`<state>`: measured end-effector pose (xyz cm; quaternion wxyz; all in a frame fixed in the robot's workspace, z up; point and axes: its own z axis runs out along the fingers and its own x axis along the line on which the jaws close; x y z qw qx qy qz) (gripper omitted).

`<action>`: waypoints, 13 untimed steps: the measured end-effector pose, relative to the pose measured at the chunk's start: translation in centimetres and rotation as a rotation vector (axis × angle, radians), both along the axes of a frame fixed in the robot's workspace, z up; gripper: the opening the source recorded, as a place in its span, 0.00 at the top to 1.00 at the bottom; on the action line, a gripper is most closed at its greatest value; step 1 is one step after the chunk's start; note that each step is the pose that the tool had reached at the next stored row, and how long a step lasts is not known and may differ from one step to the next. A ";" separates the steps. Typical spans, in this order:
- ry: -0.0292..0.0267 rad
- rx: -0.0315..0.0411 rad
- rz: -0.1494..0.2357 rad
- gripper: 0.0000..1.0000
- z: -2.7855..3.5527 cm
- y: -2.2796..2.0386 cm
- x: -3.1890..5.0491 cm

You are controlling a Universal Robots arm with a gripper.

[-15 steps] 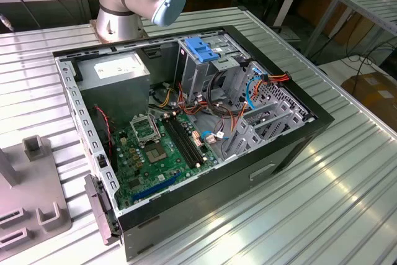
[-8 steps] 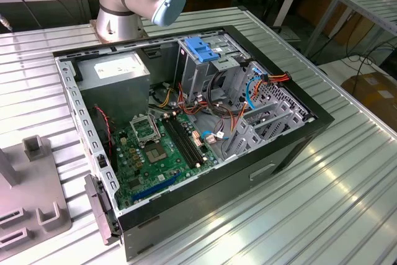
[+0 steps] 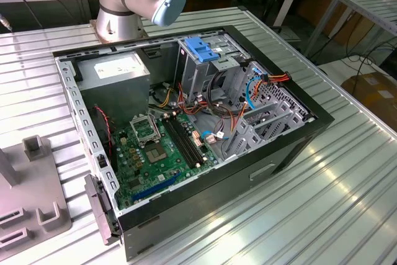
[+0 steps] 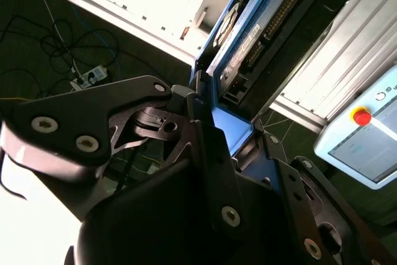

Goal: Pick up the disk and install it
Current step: 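Pick up the disk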

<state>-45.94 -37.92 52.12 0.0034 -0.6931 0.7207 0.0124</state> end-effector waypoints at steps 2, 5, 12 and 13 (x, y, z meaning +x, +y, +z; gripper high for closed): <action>0.0001 -0.0001 0.000 0.63 0.00 0.00 0.07; 0.0002 -0.0001 0.000 0.63 0.01 0.00 0.20; 0.0001 -0.0001 0.000 0.63 0.01 0.01 0.72; 0.0001 -0.0001 0.000 0.63 0.00 0.00 0.76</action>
